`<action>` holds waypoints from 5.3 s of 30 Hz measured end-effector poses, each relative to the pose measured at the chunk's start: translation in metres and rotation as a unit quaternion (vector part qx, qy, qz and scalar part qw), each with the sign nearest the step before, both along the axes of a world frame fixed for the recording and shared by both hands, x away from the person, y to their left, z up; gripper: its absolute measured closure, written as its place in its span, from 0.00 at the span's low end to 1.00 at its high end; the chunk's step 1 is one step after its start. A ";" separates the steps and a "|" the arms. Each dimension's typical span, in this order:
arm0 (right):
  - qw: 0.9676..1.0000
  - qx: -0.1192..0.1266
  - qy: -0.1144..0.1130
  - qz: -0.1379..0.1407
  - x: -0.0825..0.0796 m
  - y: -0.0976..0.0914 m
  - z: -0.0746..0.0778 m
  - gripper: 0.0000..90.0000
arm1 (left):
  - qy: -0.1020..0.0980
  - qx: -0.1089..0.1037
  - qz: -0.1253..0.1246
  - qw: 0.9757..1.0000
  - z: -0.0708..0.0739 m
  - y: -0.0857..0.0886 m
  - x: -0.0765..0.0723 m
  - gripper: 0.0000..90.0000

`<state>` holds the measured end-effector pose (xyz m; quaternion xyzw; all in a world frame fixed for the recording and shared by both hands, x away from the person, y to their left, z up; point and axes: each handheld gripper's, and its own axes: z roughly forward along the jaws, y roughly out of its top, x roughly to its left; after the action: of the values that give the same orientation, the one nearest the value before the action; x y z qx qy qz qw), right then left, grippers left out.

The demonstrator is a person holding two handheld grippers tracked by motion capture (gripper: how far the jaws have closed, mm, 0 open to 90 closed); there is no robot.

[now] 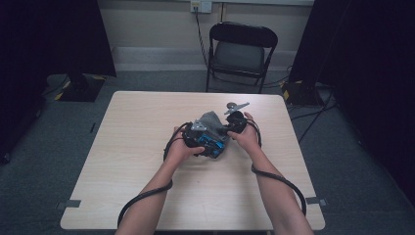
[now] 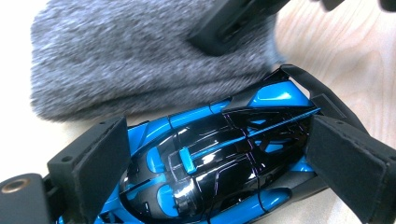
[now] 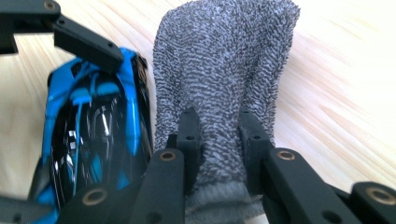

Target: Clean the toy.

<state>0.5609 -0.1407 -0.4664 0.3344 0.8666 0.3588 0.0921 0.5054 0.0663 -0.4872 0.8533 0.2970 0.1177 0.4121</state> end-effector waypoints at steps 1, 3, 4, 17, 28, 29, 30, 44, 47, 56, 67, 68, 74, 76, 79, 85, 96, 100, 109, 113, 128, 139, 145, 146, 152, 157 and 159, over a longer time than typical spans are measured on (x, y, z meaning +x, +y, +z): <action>1.000 0.000 0.001 0.001 0.001 0.003 -0.001 0.83 | 0.000 0.000 0.000 1.000 0.000 0.000 0.000 0.07; 1.000 -0.002 0.005 0.004 0.003 0.010 -0.005 0.83 | 0.000 0.001 -0.001 1.000 0.000 0.000 0.000 0.07; 1.000 -0.005 0.005 0.004 0.004 0.013 -0.007 0.83 | 0.001 -0.001 -0.001 1.000 0.000 0.000 0.000 0.07; 1.000 -0.012 0.000 0.026 0.006 0.024 -0.014 0.82 | -0.001 -0.003 0.000 1.000 0.000 0.001 0.000 0.07; 0.999 -0.010 0.004 0.041 0.003 0.014 -0.014 0.83 | -0.003 -0.002 -0.002 1.000 0.000 0.001 0.000 0.08; 0.999 -0.009 0.005 0.042 0.003 0.012 -0.015 0.83 | -0.003 -0.003 -0.002 1.000 -0.001 0.002 0.000 0.08; 0.999 -0.007 0.006 0.041 0.003 0.011 -0.015 0.83 | -0.003 -0.005 -0.002 1.000 -0.001 0.002 0.000 0.08; 0.999 0.003 0.015 0.044 -0.003 -0.008 -0.016 0.83 | -0.003 -0.003 -0.001 1.000 0.000 0.002 0.000 0.08; 0.999 0.006 0.018 0.045 -0.004 -0.013 -0.016 0.83 | 0.000 -0.003 -0.001 1.000 0.000 0.001 0.000 0.08; 0.999 0.007 0.019 0.047 -0.011 -0.023 -0.016 0.83 | 0.002 -0.001 0.000 1.000 0.000 0.001 0.000 0.08; 0.999 0.009 0.020 0.042 -0.022 -0.032 -0.016 0.83 | 0.002 -0.001 -0.001 1.000 0.000 0.001 0.000 0.08; 0.999 0.008 0.021 0.042 -0.023 -0.033 -0.016 0.83 | 0.002 -0.001 -0.001 1.000 0.000 0.001 0.000 0.08; 0.999 0.001 0.021 0.043 -0.030 -0.039 -0.015 0.83 | 0.002 0.000 -0.001 1.000 0.000 0.000 0.000 0.08; 0.999 0.001 0.023 0.043 -0.032 -0.041 -0.015 0.83 | 0.002 0.001 -0.001 1.000 0.001 0.000 0.000 0.08; 0.999 0.000 0.026 0.043 -0.034 -0.043 -0.014 0.83 | 0.003 0.002 -0.002 1.000 0.001 0.000 0.000 0.08; 0.999 0.007 0.026 0.042 -0.041 -0.049 -0.015 0.83 | 0.004 0.004 -0.002 1.000 0.001 0.000 0.001 0.08; 0.999 0.013 0.029 0.037 -0.057 -0.061 -0.016 0.83 | 0.005 0.007 0.001 1.000 0.002 -0.001 0.000 0.08; 0.999 0.016 0.029 0.039 -0.064 -0.065 -0.016 0.82 | 0.005 0.008 0.003 1.000 0.002 -0.001 0.000 0.08; 0.998 0.020 0.033 0.041 -0.078 -0.076 -0.017 0.82 | 0.007 0.013 0.004 1.000 0.003 -0.001 0.000 0.08; 0.998 0.015 0.034 0.042 -0.084 -0.081 -0.016 0.82 | 0.010 0.015 0.008 1.000 0.004 -0.001 0.000 0.08; 0.999 0.006 0.035 0.026 -0.102 -0.099 -0.011 0.81 | 0.022 0.009 0.018 1.000 0.013 -0.001 -0.002 0.19; 1.000 0.012 0.027 -0.002 -0.106 -0.111 0.010 0.81 | 0.008 0.001 0.008 1.000 0.035 0.007 -0.014 0.19; 1.000 0.019 0.013 -0.007 -0.107 -0.112 0.030 0.81 | 0.003 -0.004 0.015 1.000 0.044 0.027 -0.028 0.19; 1.000 0.020 0.010 -0.005 -0.107 -0.111 0.034 0.81 | 0.005 -0.007 0.017 1.000 0.044 0.030 -0.030 0.19; 1.000 0.026 -0.008 0.015 -0.109 -0.093 0.055 0.81 | 0.007 -0.013 0.024 1.000 0.043 0.056 -0.048 0.19; 0.998 0.026 -0.009 0.048 -0.111 -0.065 0.057 0.81 | 0.005 0.003 0.030 1.000 0.040 0.079 -0.062 0.19; 0.998 0.034 -0.007 0.060 -0.112 -0.052 0.055 0.81 | 0.004 -0.004 0.036 0.999 0.038 0.088 -0.066 0.19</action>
<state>0.4493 -0.1929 -0.4115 0.2818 0.8718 0.3953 0.0652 0.4390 0.1548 -0.4487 0.8408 0.3300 0.1274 0.4098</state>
